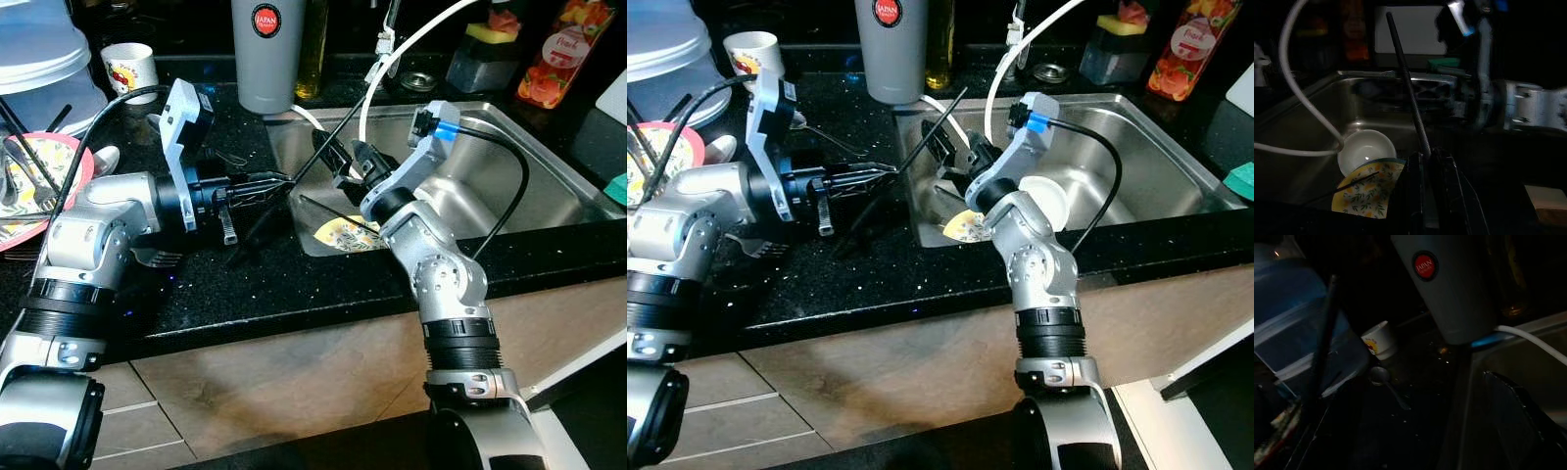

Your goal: Kitchen organization

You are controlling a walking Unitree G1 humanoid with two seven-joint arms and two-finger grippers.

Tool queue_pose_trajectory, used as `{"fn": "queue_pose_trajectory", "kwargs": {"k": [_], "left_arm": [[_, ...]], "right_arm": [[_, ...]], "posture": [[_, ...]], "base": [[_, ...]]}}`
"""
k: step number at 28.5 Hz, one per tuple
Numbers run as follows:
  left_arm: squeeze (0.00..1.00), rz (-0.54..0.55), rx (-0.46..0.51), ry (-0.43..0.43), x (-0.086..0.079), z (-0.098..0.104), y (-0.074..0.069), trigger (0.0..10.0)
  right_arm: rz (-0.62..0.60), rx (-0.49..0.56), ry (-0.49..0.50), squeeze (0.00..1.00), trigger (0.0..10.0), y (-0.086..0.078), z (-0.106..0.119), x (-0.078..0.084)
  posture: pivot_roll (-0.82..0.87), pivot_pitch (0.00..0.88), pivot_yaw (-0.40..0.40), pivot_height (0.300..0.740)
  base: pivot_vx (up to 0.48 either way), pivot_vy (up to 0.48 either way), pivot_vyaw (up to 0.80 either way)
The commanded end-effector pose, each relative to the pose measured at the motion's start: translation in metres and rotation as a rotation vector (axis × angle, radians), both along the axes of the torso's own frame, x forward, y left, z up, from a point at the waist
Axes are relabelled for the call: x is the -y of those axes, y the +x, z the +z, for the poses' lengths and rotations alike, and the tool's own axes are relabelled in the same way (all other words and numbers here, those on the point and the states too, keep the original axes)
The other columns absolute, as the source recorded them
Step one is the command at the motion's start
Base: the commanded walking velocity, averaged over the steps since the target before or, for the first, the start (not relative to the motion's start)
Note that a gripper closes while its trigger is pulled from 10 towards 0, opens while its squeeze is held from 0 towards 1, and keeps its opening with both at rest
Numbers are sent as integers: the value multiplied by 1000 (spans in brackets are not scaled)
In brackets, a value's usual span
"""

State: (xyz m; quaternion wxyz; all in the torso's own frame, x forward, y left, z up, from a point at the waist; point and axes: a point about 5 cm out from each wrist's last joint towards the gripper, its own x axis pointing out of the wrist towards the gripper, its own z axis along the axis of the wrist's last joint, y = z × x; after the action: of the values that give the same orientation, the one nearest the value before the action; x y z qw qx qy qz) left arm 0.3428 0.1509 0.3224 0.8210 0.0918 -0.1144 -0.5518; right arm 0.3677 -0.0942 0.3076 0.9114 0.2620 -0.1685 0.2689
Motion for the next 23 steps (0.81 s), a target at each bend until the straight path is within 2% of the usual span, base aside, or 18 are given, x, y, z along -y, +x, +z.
{"fn": "queue_pose_trajectory", "kwargs": {"k": [1, 2, 5, 7, 11, 16, 22, 23], "left_arm": [[0, 67, 37, -6, -2, 5, 4, 0], [0, 67, 37, -6, -2, 5, 4, 0], [0, 225, 65, -16, -11, 8, 17, 0], [0, 233, 62, -15, -13, 8, 18, 0], [0, 215, 55, -21, -11, 8, 16, 0], [0, 140, 35, -22, -3, 5, 11, 0], [0, 99, 28, -27, 2, 5, 7, 0], [0, 78, 28, -33, 4, 5, 5, 0]], "right_arm": [[8, 9, 30, 0, 10000, -2, 6, 2], [8, 9, 30, 0, 10000, -2, 6, 2], [25, 5, 124, 0, 10000, -3, 9, 8], [45, 14, 146, 0, 10000, -4, 11, 8], [106, 44, 162, 0, 10000, -10, 16, 5], [225, 96, 136, 0, 10000, -21, 22, -10], [251, 103, 99, 0, 10000, -25, 20, -16], [240, 84, 52, 0, 10000, -23, 15, -19]], "posture": [[103, 160, -32, 740], [103, 160, -32, 740], [104, 160, -31, 740], [104, 160, -30, 740], [104, 158, -29, 740], [105, 156, -29, 740], [105, 156, -29, 740], [105, 156, -29, 740]], "base": [[0, 0, 0], [0, 0, 0], [0, 0, 0], [0, 0, 0], [0, 0, 0], [0, 0, 0], [0, 0, 0], [0, 0, 0]]}}
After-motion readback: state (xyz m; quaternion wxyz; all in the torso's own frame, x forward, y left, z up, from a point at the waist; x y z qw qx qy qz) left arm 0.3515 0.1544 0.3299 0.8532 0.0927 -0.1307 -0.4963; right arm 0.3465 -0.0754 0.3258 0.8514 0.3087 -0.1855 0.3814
